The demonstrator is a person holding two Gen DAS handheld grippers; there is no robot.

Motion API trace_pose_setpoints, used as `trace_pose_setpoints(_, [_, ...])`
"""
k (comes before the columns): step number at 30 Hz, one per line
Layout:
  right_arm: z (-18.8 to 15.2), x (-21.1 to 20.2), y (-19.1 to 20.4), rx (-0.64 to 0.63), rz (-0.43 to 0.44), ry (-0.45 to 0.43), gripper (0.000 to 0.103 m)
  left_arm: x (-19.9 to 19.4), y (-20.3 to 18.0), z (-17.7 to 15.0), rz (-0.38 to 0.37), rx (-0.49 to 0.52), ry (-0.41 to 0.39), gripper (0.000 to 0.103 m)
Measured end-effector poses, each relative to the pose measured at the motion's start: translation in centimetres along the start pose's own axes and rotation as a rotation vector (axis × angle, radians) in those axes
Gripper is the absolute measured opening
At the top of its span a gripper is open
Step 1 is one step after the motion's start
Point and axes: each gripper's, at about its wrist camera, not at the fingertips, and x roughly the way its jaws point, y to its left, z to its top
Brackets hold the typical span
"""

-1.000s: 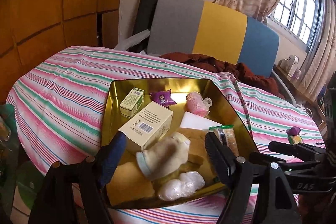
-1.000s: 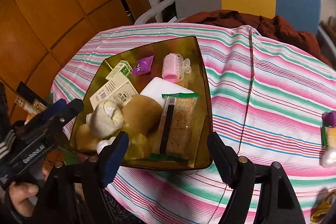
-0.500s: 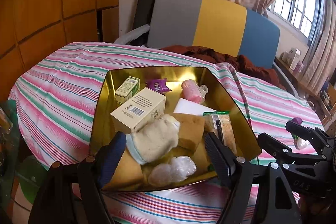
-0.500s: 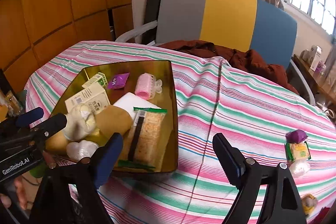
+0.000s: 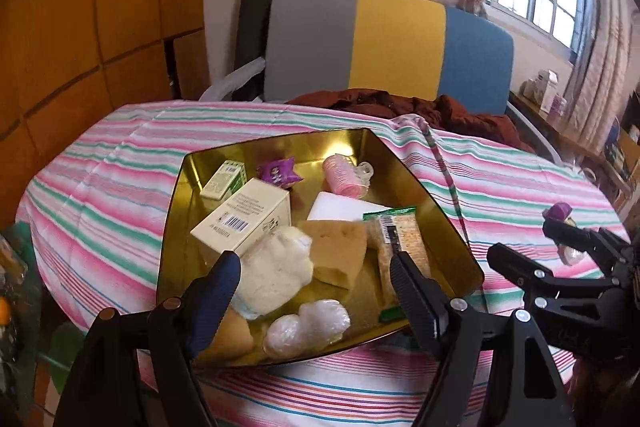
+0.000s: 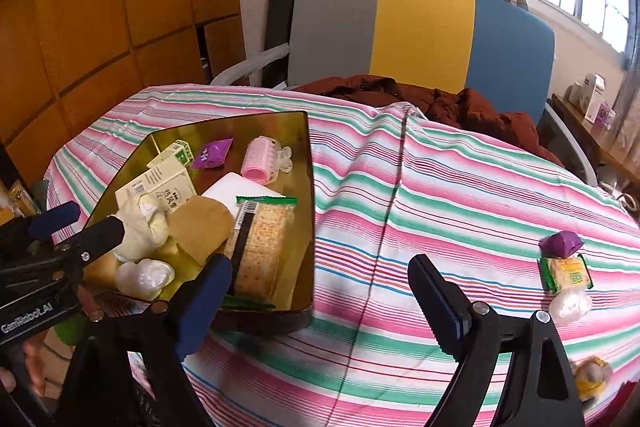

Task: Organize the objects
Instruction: 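Withdraw both grippers from the gold tray, then move the left gripper toward the clear plastic bundle while the right gripper approaches the purple sachet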

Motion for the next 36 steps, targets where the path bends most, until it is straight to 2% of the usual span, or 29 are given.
trace_pose_setpoints(9, [-0.3, -0.2, -2.7, 0.040, -0.034, 0.004, 0.092, -0.1, -1.9, 0.3, -0.024, 0.073, -0.004, 0.079])
trace_pose_setpoints(23, [-0.2, -0.9, -9.7, 0.088, -0.150, 0.019, 0.092, 0.3, -4.8, 1.3, -0.076, 0.150, -0.001, 0.079])
trace_pose_setpoints(30, [0.3, -1.3, -16.1, 0.176, -0.223, 0.047, 0.092, 0.8, -6.5, 1.7, -0.127, 0.175, 0.010, 0.079])
trace_pose_setpoints(36, [-0.5, -2.5, -23.7, 0.327, -0.306, 0.058, 0.092, 1.2, -6.9, 1.8, -0.194, 0.152, 0.036, 0.079])
